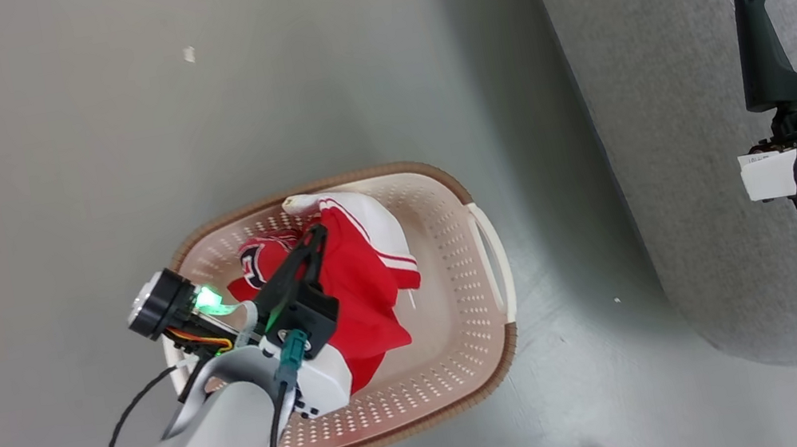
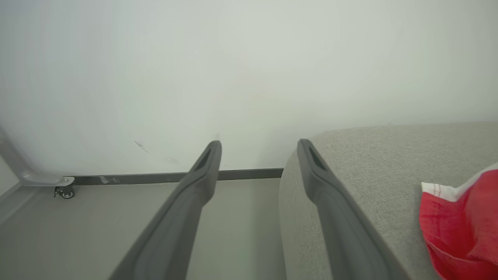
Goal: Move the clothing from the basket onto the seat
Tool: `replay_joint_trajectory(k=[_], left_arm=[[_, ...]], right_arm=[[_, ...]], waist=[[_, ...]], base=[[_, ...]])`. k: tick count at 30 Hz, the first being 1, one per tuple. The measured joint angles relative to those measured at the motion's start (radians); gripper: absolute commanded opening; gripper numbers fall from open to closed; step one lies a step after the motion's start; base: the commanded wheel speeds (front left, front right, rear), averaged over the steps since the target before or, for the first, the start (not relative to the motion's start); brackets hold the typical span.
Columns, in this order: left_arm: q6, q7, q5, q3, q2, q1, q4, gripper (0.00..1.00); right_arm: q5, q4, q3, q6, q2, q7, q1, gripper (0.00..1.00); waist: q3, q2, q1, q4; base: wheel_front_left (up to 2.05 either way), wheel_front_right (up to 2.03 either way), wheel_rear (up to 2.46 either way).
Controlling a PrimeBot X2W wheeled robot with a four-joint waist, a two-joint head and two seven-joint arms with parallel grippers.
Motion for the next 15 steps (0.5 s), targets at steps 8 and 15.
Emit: replay_joint_trajectory(k=[8,15], left_arm=[[0.002,-0.001,-0.006,-0.005,-0.012,0.037,-0.115,0.0],[0.008,-0.002,-0.008,-0.015,-0.01,0.064,-0.205,0.0]], right_arm=[[-0.041,0.03,-0.003,0.0,-0.035,0.0,0.013,1.0],[-0.044,0.041,-0.034,0.0,-0.041,0.0,0.064,1.0]], waist=[[-0.066,0.0,0.0,0.048],[-0.128,0.0,0.0,0.085]], base=[[0.0,0.0,0.0],[0.0,0.0,0.0]])
